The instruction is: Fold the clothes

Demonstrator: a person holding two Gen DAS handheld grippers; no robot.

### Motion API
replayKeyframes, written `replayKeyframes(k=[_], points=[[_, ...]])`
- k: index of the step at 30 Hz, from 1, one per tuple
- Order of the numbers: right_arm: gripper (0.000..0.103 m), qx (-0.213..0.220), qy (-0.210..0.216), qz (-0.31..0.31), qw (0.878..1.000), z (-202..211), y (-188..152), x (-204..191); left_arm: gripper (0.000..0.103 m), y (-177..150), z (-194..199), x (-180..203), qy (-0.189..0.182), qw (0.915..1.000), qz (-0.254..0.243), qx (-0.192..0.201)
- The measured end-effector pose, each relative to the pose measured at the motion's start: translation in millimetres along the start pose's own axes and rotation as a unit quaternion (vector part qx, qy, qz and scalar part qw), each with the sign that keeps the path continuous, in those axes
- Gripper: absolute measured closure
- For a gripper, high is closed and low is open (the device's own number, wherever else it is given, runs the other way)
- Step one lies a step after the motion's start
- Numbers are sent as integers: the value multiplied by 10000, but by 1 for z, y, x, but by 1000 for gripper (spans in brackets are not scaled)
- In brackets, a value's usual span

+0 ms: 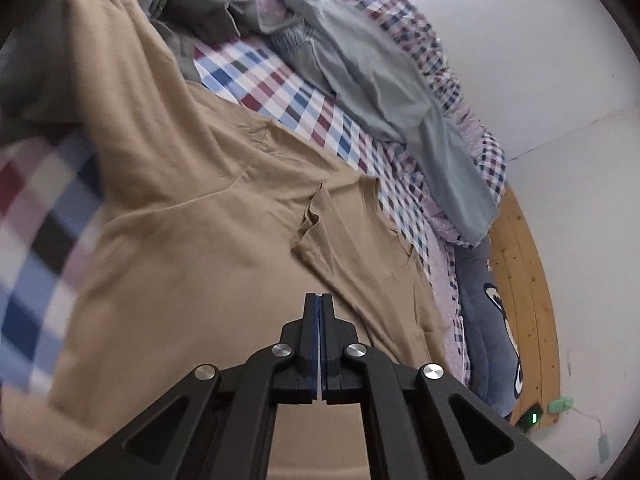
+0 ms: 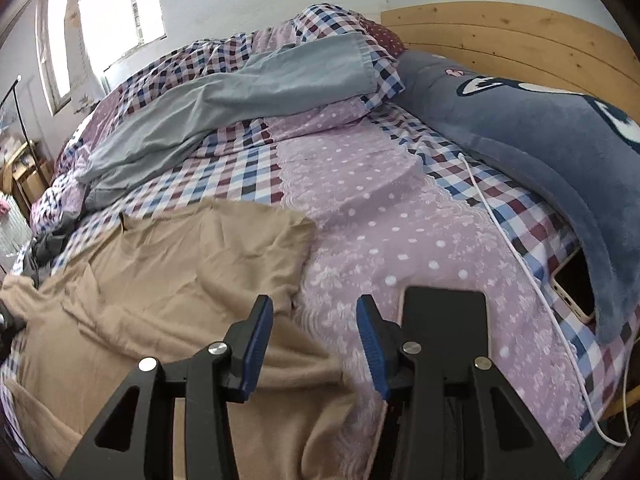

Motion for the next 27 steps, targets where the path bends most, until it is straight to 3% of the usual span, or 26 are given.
replayKeyframes(k=[5, 7, 8, 13, 24, 27], points=[[56, -36, 122, -6, 9999, -11, 4, -13, 98, 10, -22, -15, -276, 9990, 309, -146], [56, -49, 163, 35, 9998, -13, 3, -21, 66, 15, -35, -14, -402, 9983, 365, -201], [56, -55, 184, 56, 9998, -15, 3, -24, 60, 17, -42, -13, -459, 9980, 378, -227], [56, -68, 298, 142, 9994, -20, 2, -41, 48, 26, -64, 6, -334, 9991, 46, -272], [56, -31, 581, 417, 9974, -21, 0, -73, 52, 48, -109, 21, 418, 9983, -127, -375], [56, 18, 546, 374, 9978, -20, 2, -71, 99, 51, -116, 14, 614, 9973, -76, -393]])
Point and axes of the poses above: each gripper's, at about its wrist camera, not at the fingertips, and z roughly against the way its jaws point, x to its right, y to its top, the point moved 2 cm from there along -z, roughly the way its jaws point
